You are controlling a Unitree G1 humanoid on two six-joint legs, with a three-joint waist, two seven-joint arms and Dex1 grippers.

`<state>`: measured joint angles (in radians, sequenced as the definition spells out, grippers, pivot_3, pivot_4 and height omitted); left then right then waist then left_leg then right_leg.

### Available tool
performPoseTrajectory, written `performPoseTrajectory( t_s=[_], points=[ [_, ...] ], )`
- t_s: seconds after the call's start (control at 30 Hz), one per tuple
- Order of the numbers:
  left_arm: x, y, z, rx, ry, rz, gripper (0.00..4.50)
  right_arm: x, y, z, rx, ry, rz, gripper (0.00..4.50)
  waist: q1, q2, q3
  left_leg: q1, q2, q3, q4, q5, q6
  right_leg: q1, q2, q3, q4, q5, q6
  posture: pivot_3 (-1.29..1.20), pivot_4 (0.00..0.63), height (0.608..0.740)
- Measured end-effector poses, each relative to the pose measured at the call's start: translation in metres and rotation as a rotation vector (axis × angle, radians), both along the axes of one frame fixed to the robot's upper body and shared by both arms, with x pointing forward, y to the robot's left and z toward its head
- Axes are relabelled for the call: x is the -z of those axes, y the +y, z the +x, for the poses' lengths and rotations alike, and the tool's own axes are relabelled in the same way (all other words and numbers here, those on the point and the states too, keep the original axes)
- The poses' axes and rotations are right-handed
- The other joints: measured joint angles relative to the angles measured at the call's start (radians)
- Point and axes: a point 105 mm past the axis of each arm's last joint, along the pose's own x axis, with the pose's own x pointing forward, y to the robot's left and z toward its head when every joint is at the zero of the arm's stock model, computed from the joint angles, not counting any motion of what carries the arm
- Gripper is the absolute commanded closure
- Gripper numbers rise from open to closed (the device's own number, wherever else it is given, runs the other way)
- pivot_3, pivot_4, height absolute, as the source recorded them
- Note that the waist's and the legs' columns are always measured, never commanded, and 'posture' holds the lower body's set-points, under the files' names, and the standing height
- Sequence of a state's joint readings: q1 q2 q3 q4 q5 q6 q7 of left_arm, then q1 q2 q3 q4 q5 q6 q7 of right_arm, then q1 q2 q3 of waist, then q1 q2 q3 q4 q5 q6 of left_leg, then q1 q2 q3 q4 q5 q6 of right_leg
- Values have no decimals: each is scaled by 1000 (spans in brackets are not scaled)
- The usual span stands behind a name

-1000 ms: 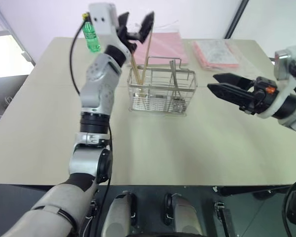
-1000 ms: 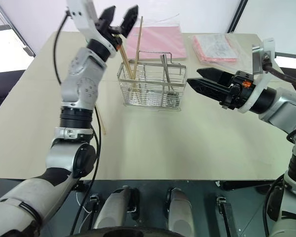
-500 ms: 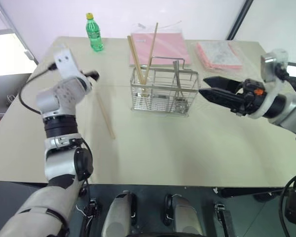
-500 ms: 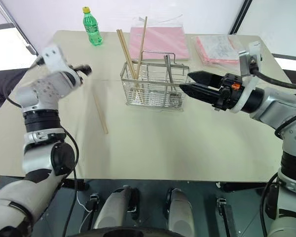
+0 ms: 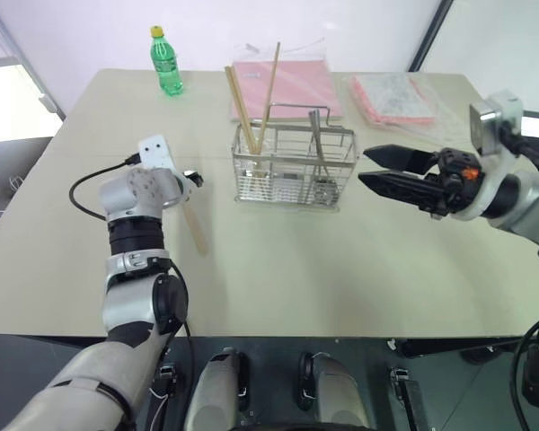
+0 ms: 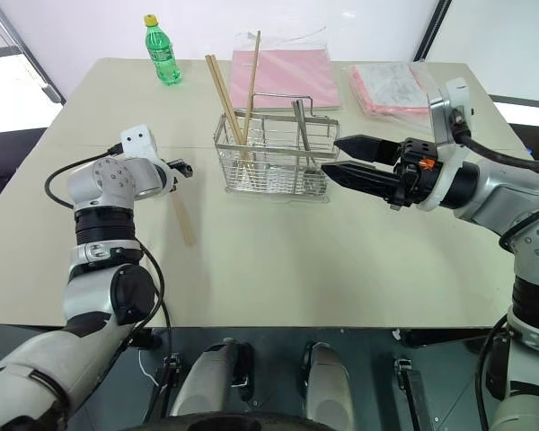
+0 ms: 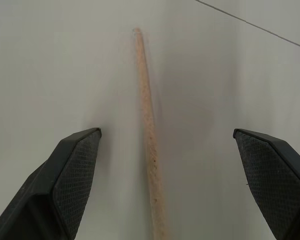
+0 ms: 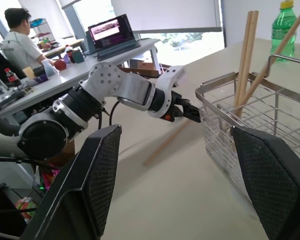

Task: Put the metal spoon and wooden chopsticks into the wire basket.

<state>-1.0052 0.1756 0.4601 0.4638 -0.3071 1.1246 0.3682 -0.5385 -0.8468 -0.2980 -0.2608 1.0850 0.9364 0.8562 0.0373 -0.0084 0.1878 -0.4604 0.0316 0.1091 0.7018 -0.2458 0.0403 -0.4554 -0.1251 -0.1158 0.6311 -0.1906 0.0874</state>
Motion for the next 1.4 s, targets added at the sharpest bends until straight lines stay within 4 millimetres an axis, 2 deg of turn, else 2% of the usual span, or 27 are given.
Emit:
performPoseTrajectory(
  t_s=[0.07,0.3,0.5,0.6,0.7,0.83,0.9,0.97,1.03,1.1,1.23,1.3,1.4],
  points=[
    [1,1,0,-13,3,0,923,0,0,1,13,-2,0,898,0,0,0,0,0,0,0,-1,1,0,0,0,0,0,0,0,150,699],
    [3,11,1,-46,9,-1,4464,3,-1,2,40,6,1,898,10,0,0,0,-1,-1,1,-1,2,2,-1,-1,0,0,0,0,150,699],
    [-4,16,10,-83,-64,72,4464,2,-3,3,55,1,9,898,2,-1,0,-1,-1,-1,0,-1,2,0,-1,-1,0,0,0,0,150,699],
    [-33,30,20,-139,-212,119,4464,1,-3,3,57,-2,13,898,0,-1,0,-2,0,0,0,0,0,-3,-1,-1,0,1,-1,0,150,699],
    [-80,37,29,-166,-413,137,4464,1,-4,3,59,0,15,898,1,-1,0,-2,0,1,0,0,1,-2,-1,-1,0,1,-1,0,150,699],
    [-163,29,33,-115,-802,118,4464,-4,-4,4,58,-6,16,898,5,-2,1,-3,0,1,0,-1,1,-2,-1,-1,-1,1,-1,0,150,699],
    [-212,13,26,-41,-1010,68,4464,-8,-5,5,61,-12,14,898,5,-2,1,-4,-1,1,0,-1,2,-2,-2,-2,-2,1,-1,0,150,699],
    [-257,-13,13,64,-1200,-22,4464,-10,-5,5,59,-16,12,898,5,-2,1,-3,-1,2,0,-1,1,-2,-2,-2,-2,1,-1,0,150,699],
    [-284,-37,2,158,-1310,-112,4464,-10,-5,5,59,-13,11,898,3,-2,1,-3,-1,2,0,-1,2,-2,-2,-1,-2,1,-1,0,150,699],
    [-292,-53,-4,227,-1352,-179,4464,-9,-5,5,59,-9,9,898,1,-2,1,-2,-1,2,0,-1,3,-1,-2,-1,-1,1,-1,0,150,699],
    [-284,-80,-4,324,-1356,-212,4464,-6,-7,5,75,3,7,898,0,-2,1,-2,0,2,0,-1,3,-2,0,-1,-1,1,-1,0,150,699],
    [-273,-95,-3,370,-1350,-192,4464,-5,-9,4,86,9,11,898,1,-2,1,-2,0,2,0,-1,3,-2,0,-1,-1,1,-1,0,150,699],
    [-240,-111,6,418,-1287,-122,4464,-6,-11,1,101,-1,16,898,3,-2,1,-2,0,2,0,-1,3,-1,0,-1,-1,1,-1,0,150,699]
  ],
)
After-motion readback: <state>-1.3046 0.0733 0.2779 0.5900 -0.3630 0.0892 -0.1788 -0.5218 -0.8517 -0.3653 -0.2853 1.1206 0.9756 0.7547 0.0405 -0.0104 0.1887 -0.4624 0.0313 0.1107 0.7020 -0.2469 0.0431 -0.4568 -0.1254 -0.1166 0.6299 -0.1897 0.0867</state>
